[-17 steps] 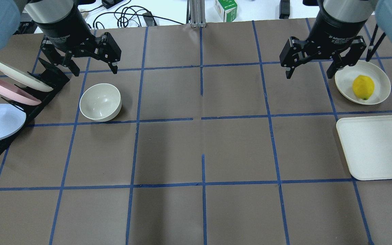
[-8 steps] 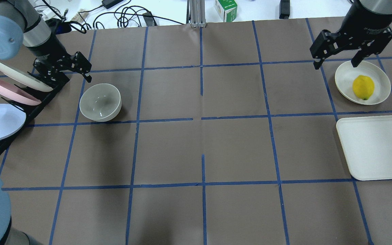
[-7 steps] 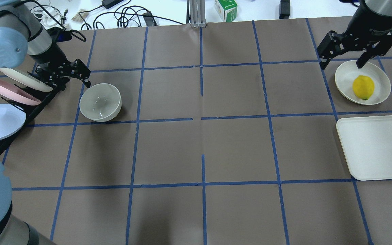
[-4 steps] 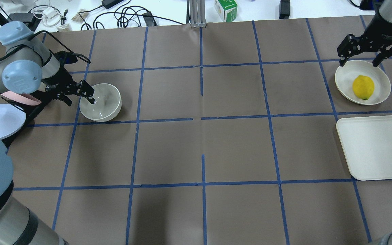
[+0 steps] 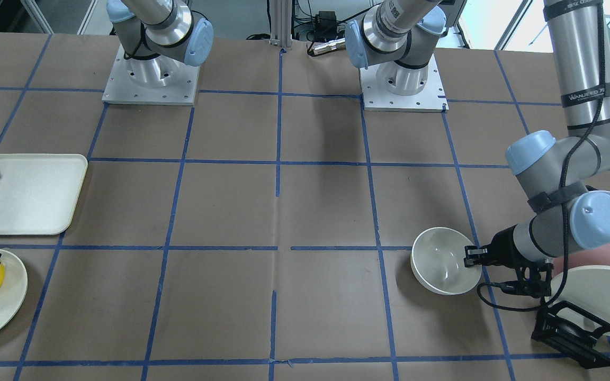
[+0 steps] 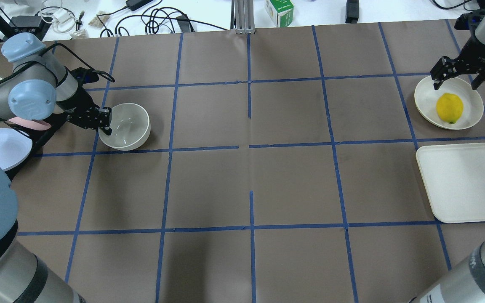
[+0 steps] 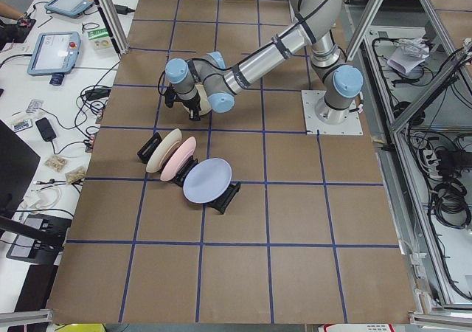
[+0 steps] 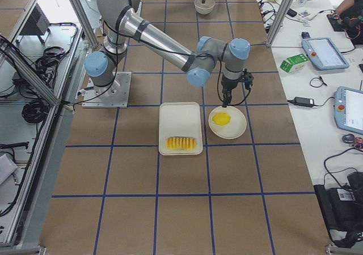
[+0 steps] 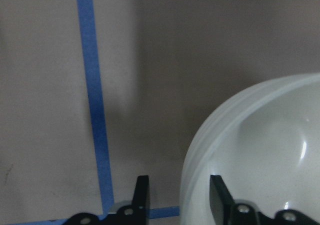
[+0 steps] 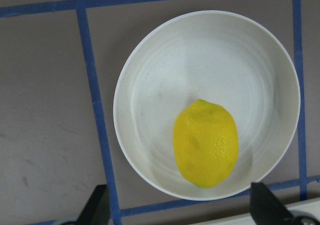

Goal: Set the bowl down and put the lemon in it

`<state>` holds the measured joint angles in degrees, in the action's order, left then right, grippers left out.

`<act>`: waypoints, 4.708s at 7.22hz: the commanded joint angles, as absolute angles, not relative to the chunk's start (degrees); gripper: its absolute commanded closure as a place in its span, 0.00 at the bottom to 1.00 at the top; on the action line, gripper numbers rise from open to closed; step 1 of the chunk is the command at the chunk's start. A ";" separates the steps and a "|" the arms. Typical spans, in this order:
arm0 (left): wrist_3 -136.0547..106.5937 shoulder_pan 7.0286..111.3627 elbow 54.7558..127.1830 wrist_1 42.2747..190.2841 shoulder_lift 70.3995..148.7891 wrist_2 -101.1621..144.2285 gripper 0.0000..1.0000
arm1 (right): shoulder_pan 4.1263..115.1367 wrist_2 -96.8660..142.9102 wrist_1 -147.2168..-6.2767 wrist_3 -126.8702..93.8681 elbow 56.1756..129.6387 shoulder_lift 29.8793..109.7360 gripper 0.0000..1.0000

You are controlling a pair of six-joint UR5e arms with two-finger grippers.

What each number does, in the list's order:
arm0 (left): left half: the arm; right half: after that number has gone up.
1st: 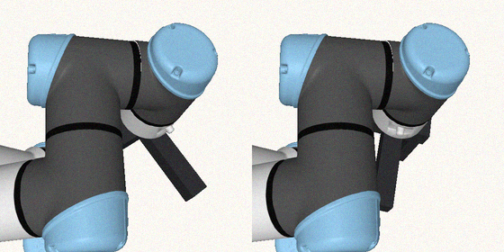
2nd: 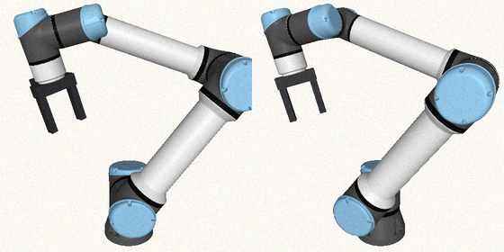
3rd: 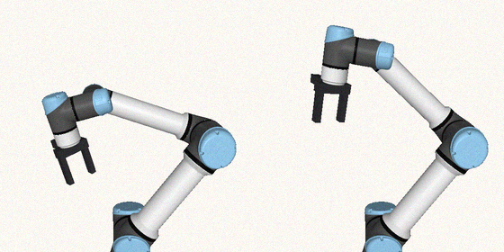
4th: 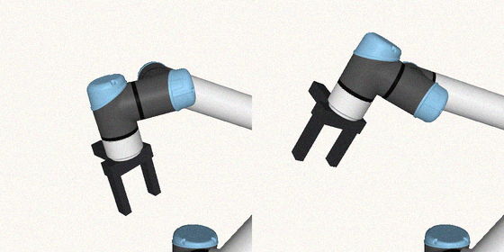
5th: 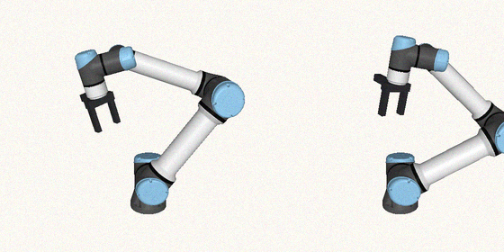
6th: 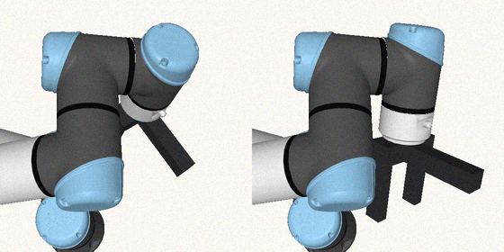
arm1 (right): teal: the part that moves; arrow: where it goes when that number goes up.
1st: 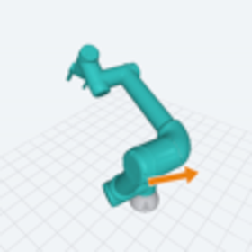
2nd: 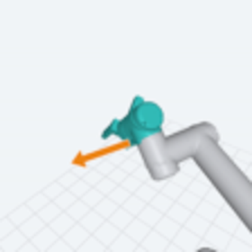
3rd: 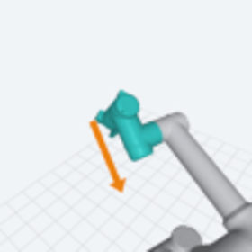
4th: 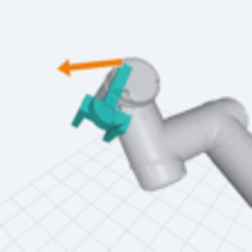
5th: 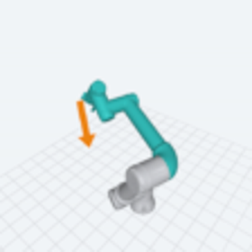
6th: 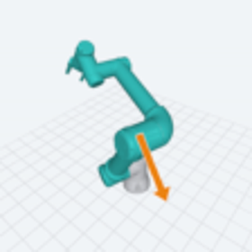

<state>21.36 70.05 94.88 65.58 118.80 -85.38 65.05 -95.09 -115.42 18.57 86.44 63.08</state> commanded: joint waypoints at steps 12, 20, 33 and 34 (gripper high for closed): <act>-20.22 103.54 100.46 53.26 115.14 -79.01 1.00 | 61.79 -94.48 -121.64 22.41 86.57 55.28 0.77; -12.27 95.22 94.87 63.20 110.25 -79.28 0.12 | 70.10 -92.46 -99.97 13.75 86.22 73.18 1.00; 1.50 91.05 87.89 86.04 93.60 -89.82 0.07 | 108.54 -82.36 -109.68 -28.30 87.01 64.70 1.00; 2.02 90.62 87.72 85.87 93.43 -89.82 0.05 | 109.15 -82.35 -109.95 -28.04 87.01 63.82 1.00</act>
<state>1.76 90.74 87.81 85.97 93.59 -89.80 108.38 -82.53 -109.26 -28.13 86.90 65.16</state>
